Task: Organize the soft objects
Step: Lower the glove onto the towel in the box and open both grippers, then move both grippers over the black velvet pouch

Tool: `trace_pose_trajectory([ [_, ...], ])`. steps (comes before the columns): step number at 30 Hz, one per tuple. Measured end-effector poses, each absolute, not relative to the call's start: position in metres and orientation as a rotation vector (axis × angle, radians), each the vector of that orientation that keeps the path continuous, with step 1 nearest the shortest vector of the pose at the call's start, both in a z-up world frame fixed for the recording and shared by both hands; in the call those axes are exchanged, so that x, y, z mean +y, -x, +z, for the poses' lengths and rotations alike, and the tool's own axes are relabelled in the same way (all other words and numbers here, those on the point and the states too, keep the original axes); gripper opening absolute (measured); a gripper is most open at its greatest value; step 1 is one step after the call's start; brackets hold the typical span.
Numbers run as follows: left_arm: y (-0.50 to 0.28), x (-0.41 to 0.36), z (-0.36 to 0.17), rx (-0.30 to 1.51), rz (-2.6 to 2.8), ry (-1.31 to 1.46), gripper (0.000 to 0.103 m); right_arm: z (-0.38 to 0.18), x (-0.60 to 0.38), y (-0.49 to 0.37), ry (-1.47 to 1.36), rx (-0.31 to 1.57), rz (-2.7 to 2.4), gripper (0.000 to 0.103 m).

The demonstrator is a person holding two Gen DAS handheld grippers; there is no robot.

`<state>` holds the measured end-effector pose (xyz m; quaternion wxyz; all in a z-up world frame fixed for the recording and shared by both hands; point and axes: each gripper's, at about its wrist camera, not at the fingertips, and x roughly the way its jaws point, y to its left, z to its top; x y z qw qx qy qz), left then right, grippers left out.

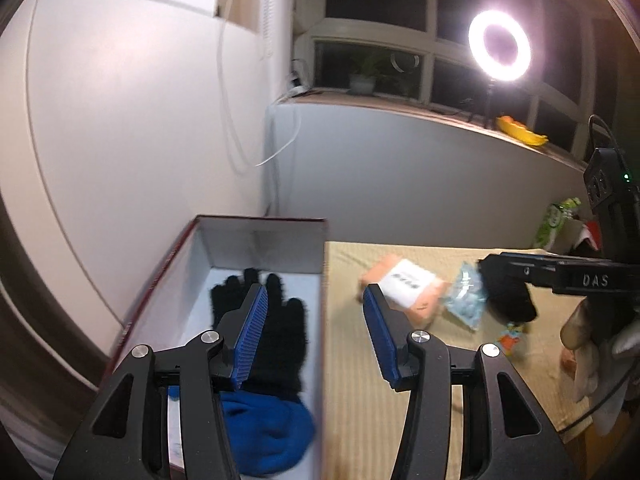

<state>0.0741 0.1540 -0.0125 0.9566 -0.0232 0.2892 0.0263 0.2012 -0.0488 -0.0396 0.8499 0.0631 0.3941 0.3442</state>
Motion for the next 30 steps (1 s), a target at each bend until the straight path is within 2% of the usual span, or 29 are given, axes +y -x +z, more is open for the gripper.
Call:
trace_pose_trajectory([
  [4, -0.07, 0.132, -0.01, 0.57, 0.006, 0.025, 0.056, -0.035, -0.088, -0.194, -0.146, 0.788, 0.67, 0.062],
  [16, -0.075, 0.073, -0.013, 0.574, -0.11, 0.0, 0.056, -0.03, -0.174, -0.176, -0.055, 0.754, 0.482, 0.063],
  [30, -0.11, 0.004, -0.029, 0.657, -0.24, -0.017, 0.056, -0.035, -0.228, -0.17, 0.011, 0.751, 0.349, 0.064],
])
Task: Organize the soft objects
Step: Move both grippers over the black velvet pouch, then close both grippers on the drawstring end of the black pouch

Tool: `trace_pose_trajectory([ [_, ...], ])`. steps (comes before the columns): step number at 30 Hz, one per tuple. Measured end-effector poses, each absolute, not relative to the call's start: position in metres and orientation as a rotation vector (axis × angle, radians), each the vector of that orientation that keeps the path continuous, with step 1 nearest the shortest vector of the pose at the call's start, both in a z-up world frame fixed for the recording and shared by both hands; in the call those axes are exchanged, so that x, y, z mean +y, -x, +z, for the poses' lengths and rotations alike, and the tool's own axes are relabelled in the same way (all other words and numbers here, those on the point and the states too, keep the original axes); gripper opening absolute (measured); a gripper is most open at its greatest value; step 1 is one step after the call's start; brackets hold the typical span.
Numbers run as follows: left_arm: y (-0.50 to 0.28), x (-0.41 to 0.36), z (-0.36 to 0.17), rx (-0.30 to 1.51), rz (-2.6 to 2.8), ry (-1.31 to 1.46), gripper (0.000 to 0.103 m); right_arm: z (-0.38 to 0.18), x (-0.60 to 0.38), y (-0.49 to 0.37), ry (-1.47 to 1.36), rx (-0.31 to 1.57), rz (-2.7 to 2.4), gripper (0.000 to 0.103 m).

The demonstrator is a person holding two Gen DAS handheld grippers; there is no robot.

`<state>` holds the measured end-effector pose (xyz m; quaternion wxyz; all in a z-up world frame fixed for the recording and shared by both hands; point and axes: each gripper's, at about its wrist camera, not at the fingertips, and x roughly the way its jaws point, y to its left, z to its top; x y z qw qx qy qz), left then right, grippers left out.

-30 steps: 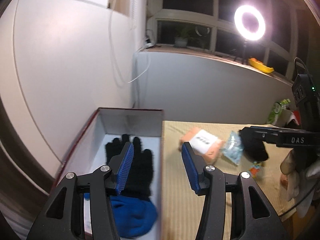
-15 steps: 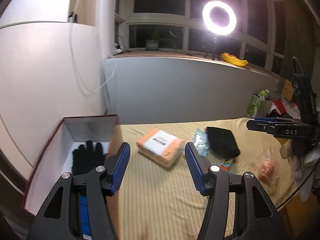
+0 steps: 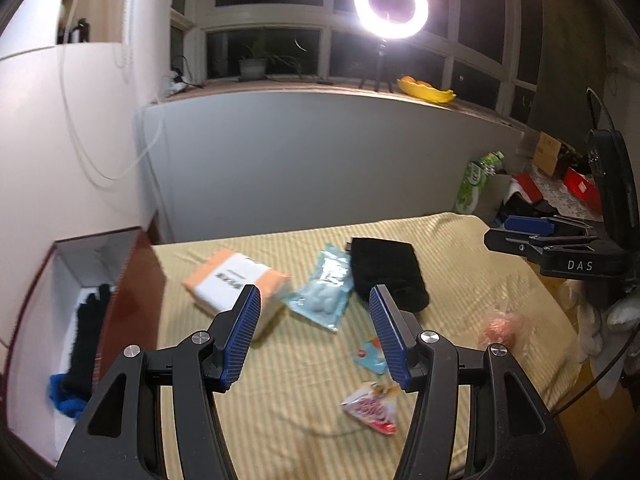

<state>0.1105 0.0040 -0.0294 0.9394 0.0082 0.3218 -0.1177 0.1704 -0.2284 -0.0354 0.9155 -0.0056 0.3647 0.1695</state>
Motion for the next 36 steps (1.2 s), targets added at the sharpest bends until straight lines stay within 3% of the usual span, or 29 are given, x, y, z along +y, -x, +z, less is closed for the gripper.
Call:
trace_pose_trajectory([
  [8, -0.139, -0.009, -0.044, 0.743, -0.29, 0.025, 0.056, -0.046, -0.258, -0.192, -0.046, 0.796, 0.373, 0.064],
  [17, -0.178, -0.02, -0.066, 0.867, -0.354, 0.078, 0.056, -0.084, -0.288, -0.246, -0.296, 0.984, 0.475, 0.064],
  [36, -0.239, -0.076, -0.116, 1.046, -0.441, 0.029, 0.056, -0.154, -0.241, -0.318, -0.357, 1.265, 0.522, 0.064],
])
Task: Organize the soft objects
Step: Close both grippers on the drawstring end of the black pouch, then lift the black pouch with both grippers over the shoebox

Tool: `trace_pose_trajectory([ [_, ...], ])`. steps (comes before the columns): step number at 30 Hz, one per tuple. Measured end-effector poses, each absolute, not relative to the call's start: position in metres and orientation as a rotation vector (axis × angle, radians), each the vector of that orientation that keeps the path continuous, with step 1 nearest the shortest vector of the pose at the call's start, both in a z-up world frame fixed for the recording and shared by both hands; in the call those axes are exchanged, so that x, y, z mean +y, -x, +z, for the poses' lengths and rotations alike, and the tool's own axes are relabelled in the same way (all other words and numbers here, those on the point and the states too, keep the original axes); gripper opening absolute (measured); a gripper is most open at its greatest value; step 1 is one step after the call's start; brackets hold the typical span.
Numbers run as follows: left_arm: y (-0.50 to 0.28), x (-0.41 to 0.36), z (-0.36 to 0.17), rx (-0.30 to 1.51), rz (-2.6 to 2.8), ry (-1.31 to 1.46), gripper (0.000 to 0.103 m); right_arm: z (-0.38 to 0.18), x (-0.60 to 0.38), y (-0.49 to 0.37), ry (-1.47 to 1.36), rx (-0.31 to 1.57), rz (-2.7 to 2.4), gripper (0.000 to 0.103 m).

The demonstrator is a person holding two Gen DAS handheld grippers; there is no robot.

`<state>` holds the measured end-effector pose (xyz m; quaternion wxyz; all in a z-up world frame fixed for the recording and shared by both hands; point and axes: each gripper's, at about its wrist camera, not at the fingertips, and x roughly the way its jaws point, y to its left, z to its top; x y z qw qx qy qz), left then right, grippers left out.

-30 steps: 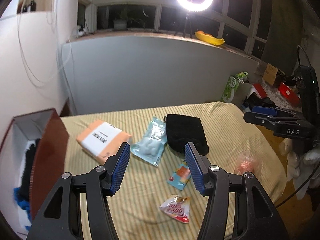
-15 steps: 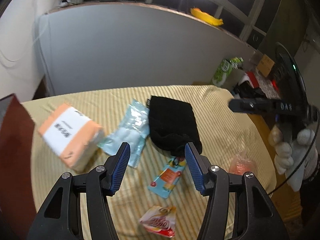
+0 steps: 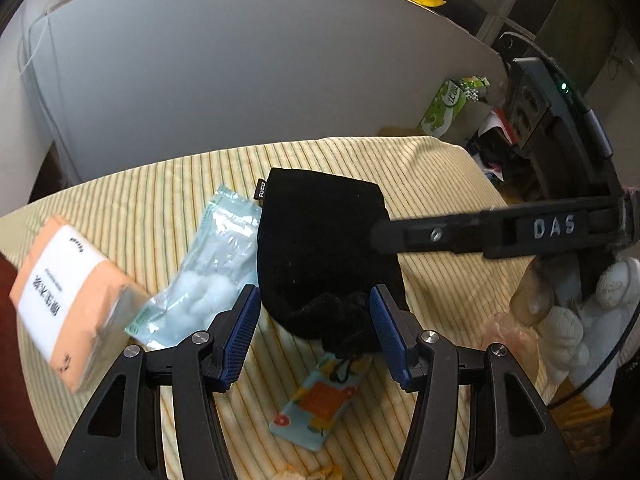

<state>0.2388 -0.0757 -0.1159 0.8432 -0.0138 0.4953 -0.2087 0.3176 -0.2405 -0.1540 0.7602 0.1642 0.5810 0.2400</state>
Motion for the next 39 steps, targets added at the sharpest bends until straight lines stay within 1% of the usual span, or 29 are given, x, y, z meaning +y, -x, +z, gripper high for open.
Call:
trace_pose_trajectory([
  [5, -0.245, -0.075, -0.119, 1.049, -0.432, 0.028, 0.056, -0.167, -0.236, -0.322, -0.362, 1.294, 0.508, 0.064],
  [7, -0.245, -0.074, -0.12, 1.049, -0.425, 0.025, 0.061, -0.17, -0.236, -0.323, -0.368, 1.299, 0.507, 0.064],
  [9, -0.245, -0.075, -0.122, 1.054, -0.435, 0.026, 0.061, -0.171, -0.236, -0.324, -0.374, 1.301, 0.509, 0.064],
  [16, -0.245, -0.086, -0.128, 1.05, -0.477, -0.002, 0.059, -0.177, -0.228, -0.328, -0.403, 1.313, 0.531, 0.063],
  [19, -0.245, -0.087, -0.128, 1.047, -0.485, 0.002, 0.056, -0.177, -0.226, -0.327, -0.398, 1.311, 0.529, 0.062],
  [21, -0.245, -0.09, -0.129, 1.043, -0.489, -0.002, 0.054, -0.176, -0.225, -0.328, -0.399, 1.309, 0.524, 0.055],
  [22, -0.244, -0.092, -0.129, 1.039, -0.492, -0.01, 0.051, -0.176, -0.224, -0.328, -0.401, 1.309, 0.523, 0.053],
  [23, -0.243, -0.093, -0.127, 1.032, -0.492, -0.018, 0.05, -0.177, -0.225, -0.328, -0.405, 1.31, 0.524, 0.047],
  [24, -0.243, -0.097, -0.128, 1.029, -0.493, -0.021, 0.049, -0.177, -0.225, -0.327, -0.406, 1.313, 0.519, 0.043],
  [25, -0.242, -0.098, -0.127, 1.025, -0.498, -0.023, 0.047, -0.177, -0.225, -0.326, -0.401, 1.313, 0.513, 0.042],
  [26, -0.24, -0.099, -0.126, 1.021, -0.497, -0.021, 0.045, -0.177, -0.226, -0.326, -0.396, 1.312, 0.509, 0.039],
  [31, -0.233, -0.1, -0.118, 0.999, -0.508, -0.015, 0.042, -0.174, -0.231, -0.318, -0.414, 1.299, 0.506, 0.034],
  [39, -0.222, -0.095, -0.099, 0.954, -0.517, 0.007, 0.04, -0.145, -0.243, -0.304, -0.431, 1.234, 0.516, 0.027],
])
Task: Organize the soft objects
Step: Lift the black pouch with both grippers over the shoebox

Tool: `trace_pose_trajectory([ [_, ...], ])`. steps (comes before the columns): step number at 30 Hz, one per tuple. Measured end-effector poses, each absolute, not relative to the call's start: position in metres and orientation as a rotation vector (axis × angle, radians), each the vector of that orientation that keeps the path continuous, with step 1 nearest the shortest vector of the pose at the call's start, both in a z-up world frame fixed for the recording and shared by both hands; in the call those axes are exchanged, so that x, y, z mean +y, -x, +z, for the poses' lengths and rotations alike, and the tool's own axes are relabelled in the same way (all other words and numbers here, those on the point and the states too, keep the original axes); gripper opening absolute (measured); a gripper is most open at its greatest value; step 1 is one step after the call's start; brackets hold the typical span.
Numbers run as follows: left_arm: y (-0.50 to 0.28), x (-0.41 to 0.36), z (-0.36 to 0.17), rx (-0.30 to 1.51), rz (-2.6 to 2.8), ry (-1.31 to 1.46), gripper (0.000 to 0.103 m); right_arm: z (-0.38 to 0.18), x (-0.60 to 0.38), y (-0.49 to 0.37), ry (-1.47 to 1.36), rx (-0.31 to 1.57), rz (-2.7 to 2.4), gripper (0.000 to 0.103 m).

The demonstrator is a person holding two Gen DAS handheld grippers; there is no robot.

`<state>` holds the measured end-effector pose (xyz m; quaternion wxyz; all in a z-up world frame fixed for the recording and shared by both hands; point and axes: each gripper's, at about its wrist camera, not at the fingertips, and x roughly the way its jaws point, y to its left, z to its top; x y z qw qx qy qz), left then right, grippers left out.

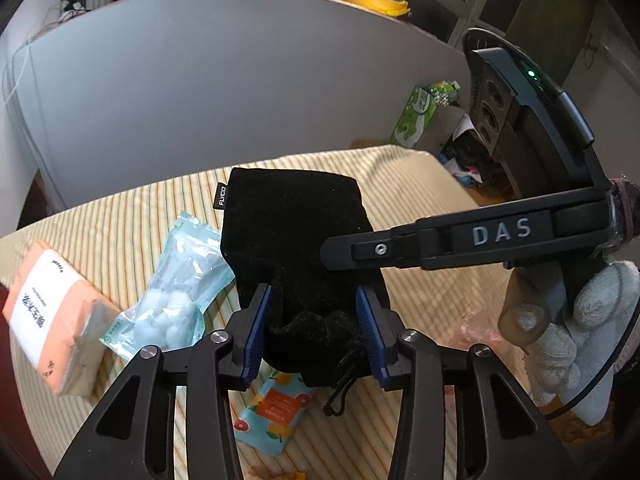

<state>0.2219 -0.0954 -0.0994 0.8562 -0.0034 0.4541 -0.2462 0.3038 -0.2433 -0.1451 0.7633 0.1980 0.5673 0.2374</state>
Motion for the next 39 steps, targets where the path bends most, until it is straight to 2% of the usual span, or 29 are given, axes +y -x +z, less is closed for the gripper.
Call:
trace_pose_trajectory([
  [8, -0.204, -0.078, -0.073, 0.891, -0.501, 0.01, 0.038, -0.109, -0.241, -0.29, -0.446, 1.165, 0.544, 0.022],
  [15, -0.177, -0.031, -0.03, 0.796, -0.436, 0.012, 0.038, -0.073, -0.201, -0.283, -0.439, 1.105, 0.619, 0.021],
  [25, -0.131, 0.095, 0.016, 0.686, -0.253, 0.076, 0.037, -0.025, -0.067, -0.276, -0.369, 1.049, 0.812, 0.021],
  [39, -0.092, 0.222, 0.02, 0.658, -0.048, 0.153, 0.037, -0.018, 0.099, -0.258, -0.253, 1.072, 0.992, 0.021],
])
